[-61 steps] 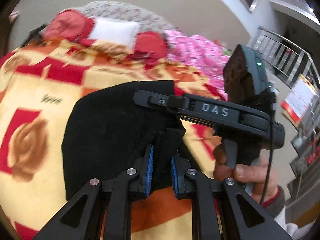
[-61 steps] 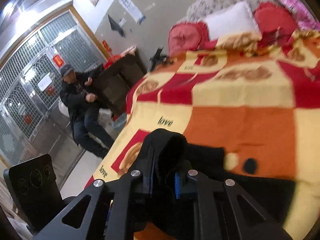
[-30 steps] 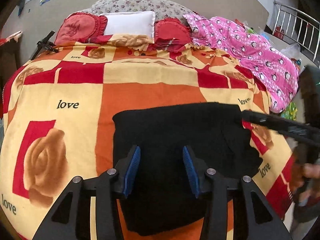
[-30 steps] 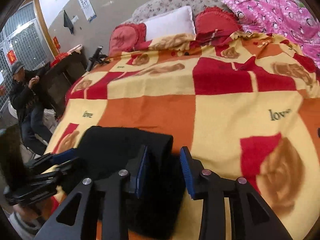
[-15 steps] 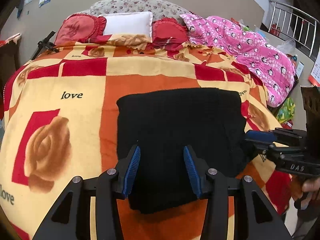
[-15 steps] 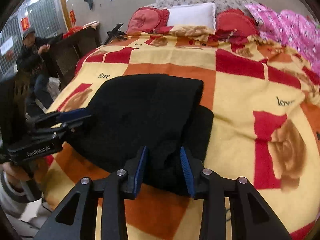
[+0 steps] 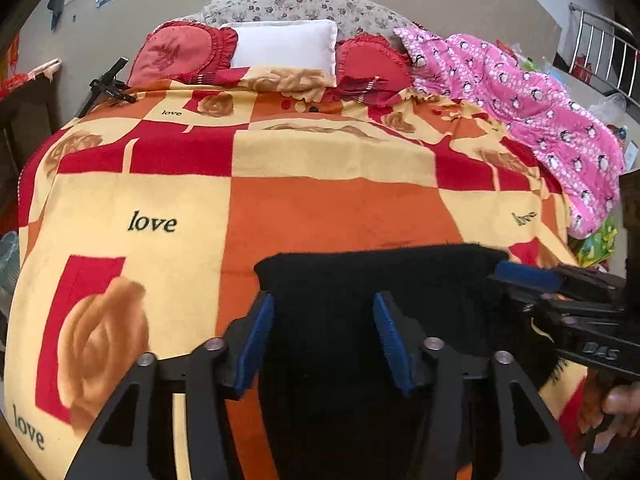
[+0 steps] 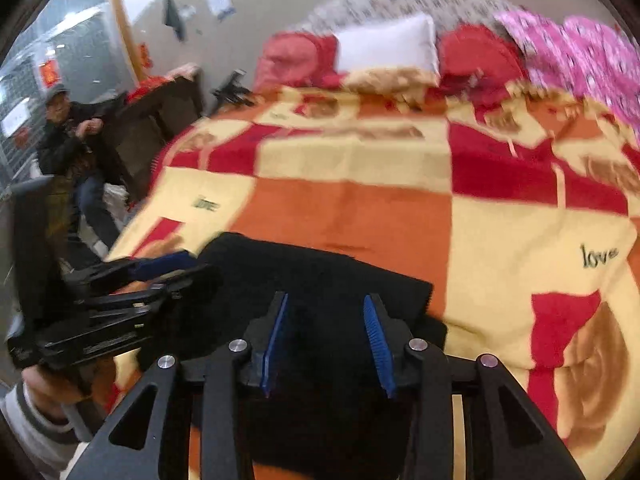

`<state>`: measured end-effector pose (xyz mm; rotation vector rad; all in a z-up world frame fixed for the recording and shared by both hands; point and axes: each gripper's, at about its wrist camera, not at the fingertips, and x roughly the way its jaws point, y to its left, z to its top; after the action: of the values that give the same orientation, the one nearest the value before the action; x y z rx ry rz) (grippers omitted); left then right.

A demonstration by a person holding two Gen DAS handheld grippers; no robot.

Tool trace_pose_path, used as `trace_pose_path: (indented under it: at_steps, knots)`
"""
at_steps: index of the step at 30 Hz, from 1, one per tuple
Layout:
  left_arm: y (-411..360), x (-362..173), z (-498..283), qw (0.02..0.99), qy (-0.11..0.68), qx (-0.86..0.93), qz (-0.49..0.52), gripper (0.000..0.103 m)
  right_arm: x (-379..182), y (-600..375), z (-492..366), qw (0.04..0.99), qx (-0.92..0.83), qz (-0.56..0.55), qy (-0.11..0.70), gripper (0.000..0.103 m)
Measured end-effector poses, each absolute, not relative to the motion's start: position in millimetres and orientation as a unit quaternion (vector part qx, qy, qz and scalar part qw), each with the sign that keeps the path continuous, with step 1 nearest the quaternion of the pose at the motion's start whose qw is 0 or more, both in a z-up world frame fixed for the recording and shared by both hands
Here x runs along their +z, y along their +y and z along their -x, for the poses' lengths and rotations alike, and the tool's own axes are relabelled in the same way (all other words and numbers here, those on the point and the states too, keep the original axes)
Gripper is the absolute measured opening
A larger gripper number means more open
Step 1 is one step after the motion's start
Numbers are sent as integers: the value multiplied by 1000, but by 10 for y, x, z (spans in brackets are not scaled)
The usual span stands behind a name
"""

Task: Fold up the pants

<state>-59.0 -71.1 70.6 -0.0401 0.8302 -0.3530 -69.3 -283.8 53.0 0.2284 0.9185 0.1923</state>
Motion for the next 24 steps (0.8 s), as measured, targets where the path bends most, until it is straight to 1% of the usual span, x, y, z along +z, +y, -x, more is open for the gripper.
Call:
trace_pose_path:
  at_steps: [1, 3, 7, 8, 9, 11, 12, 16, 17, 19, 24]
  knots:
    - [-736, 692, 544, 899, 404, -168, 19, 60, 433, -2872, 632, 880, 85, -112, 454, 39]
    - [-756, 667, 487, 898, 407, -167, 25, 63, 348, -2926, 621, 880, 84, -126, 450, 40]
    - [-726, 703, 540, 896, 410, -169, 37, 61, 445, -2905, 739, 881, 85, -114, 452, 40]
    - [-712, 722, 571, 895, 410, -171, 41, 58, 488, -2893, 780, 881, 87, -111, 452, 42]
    - [-689, 741, 615, 895, 408, -173, 45, 58, 555, -2867, 850, 883, 93, -105, 448, 45]
    - [-662, 770, 740, 899, 400, -173, 42, 58, 668, -2787, 1027, 891, 100, -85, 435, 60]
    - [-657, 770, 798, 901, 397, -172, 39, 58, 686, -2741, 1095, 892, 101, -72, 434, 63]
    - [-702, 647, 983, 904, 392, -167, 20, 59, 557, -2596, 1303, 888, 81, -16, 453, 63]
    - [-711, 618, 1011, 907, 388, -161, 15, 59, 493, -2596, 1327, 885, 77, -18, 458, 63]
    - [-711, 611, 1075, 911, 381, -157, 11, 59, 403, -2683, 1343, 885, 77, -57, 456, 64]
    - [-691, 684, 1138, 909, 387, -157, 18, 59, 506, -2809, 1397, 884, 78, -88, 452, 65]
